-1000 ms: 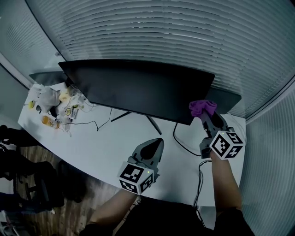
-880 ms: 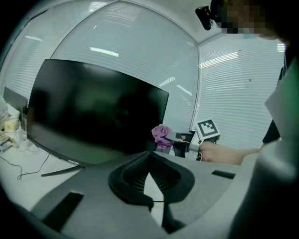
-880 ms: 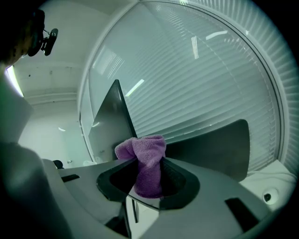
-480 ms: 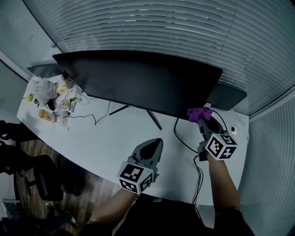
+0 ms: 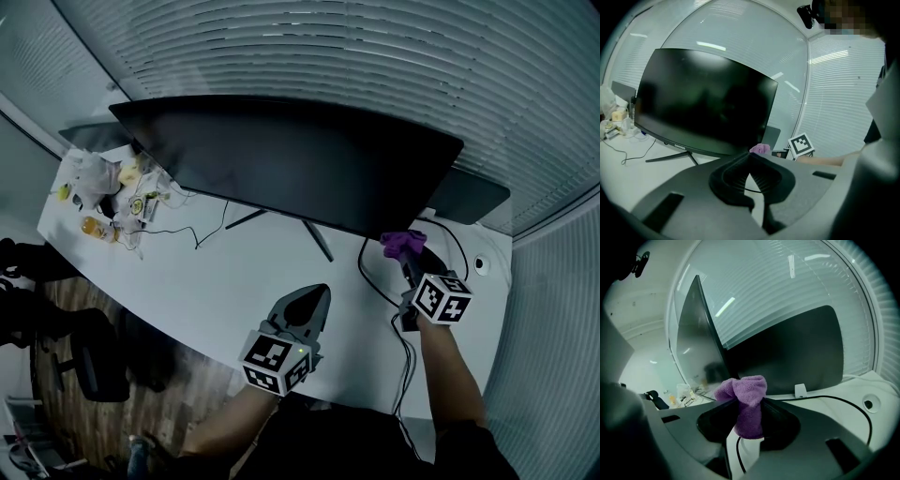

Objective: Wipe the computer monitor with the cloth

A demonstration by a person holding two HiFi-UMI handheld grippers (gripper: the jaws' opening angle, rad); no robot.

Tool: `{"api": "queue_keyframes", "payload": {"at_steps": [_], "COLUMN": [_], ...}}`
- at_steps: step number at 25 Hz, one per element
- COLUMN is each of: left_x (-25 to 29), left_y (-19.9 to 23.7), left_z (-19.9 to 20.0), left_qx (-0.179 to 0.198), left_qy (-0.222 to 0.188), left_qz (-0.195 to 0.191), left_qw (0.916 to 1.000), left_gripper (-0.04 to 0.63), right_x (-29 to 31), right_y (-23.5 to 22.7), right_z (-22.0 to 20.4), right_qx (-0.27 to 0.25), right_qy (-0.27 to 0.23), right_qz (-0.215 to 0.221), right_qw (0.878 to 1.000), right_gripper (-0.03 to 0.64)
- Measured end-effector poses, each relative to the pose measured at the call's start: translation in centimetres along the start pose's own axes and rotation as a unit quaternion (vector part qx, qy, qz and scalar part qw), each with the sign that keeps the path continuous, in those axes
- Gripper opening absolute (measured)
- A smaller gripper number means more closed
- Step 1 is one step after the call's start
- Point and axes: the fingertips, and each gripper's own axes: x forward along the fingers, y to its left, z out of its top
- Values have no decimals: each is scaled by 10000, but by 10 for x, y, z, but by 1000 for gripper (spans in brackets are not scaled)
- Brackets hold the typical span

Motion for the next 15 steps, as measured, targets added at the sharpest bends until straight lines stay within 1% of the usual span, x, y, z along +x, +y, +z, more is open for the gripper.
{"api": "queue_keyframes", "payload": {"at_steps": [10,15], "left_x": [-5,-8], "left_y": [1,-5], "left_z": [-7,-5], "left_qx": [20,38], "left_qy": [36,40], "left_qz": [73,93], "left_qw": [10000,9999], "left_gripper": [5,5], "right_x": [5,-2], "right_y": [-5,-3], "right_z": [-21,-24], "right_qx": [112,146], "right_qy": [185,228], "right_qz": [-82,-59], "right_qw": [9997,9996], "right_gripper": [144,144]}}
